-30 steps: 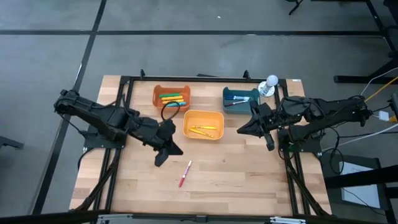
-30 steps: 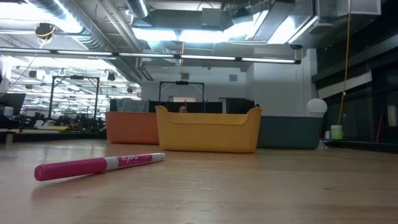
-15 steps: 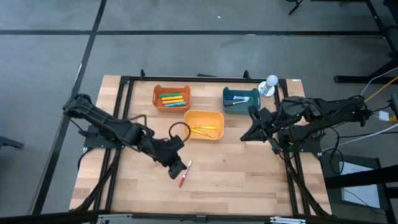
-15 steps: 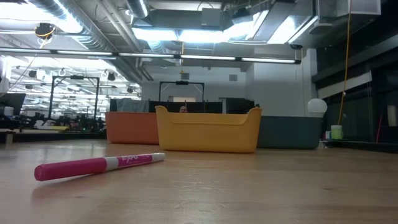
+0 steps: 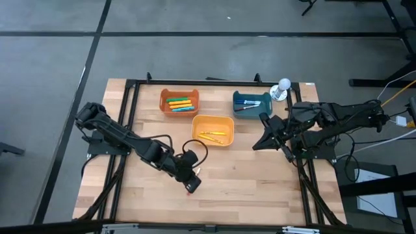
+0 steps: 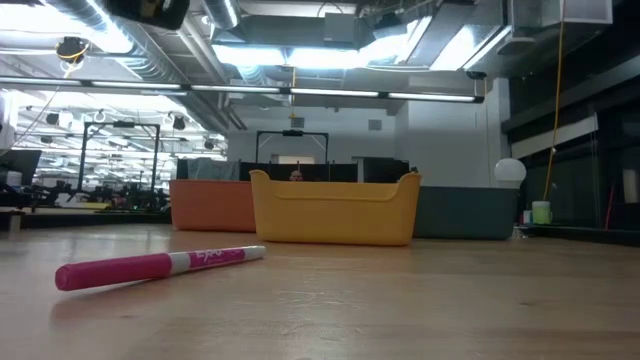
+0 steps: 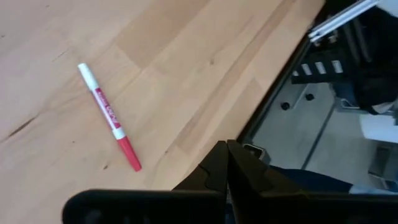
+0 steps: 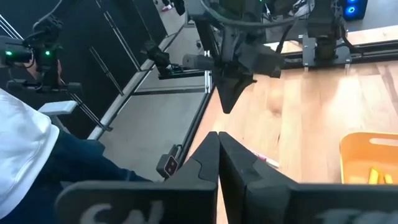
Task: Pick & Place Markers
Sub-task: Put the pink marker pen into the blue bin
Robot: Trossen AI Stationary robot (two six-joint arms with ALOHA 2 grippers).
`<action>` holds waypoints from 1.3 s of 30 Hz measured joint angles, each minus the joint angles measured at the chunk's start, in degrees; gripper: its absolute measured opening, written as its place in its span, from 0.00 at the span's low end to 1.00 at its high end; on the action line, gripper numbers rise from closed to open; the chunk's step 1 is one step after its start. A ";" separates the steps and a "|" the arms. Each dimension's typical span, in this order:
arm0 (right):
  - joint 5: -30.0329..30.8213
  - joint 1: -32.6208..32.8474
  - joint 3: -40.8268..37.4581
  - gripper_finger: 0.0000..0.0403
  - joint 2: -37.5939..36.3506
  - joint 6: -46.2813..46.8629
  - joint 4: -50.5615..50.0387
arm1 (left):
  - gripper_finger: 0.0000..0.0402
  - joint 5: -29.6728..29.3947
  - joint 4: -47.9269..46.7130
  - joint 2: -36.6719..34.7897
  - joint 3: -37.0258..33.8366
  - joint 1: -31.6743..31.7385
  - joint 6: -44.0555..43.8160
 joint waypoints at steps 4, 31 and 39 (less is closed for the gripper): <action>0.00 0.00 0.00 0.01 0.02 -0.21 0.01 | 0.00 0.07 -0.83 1.80 0.00 0.15 -0.52; -3.02 0.00 0.00 0.00 0.02 -4.74 -0.02 | 0.01 5.29 -3.43 16.90 0.02 -0.44 -12.25; -3.02 -0.02 0.00 0.00 0.00 -4.74 -1.79 | 0.01 4.95 -3.94 17.46 0.02 -0.35 -14.13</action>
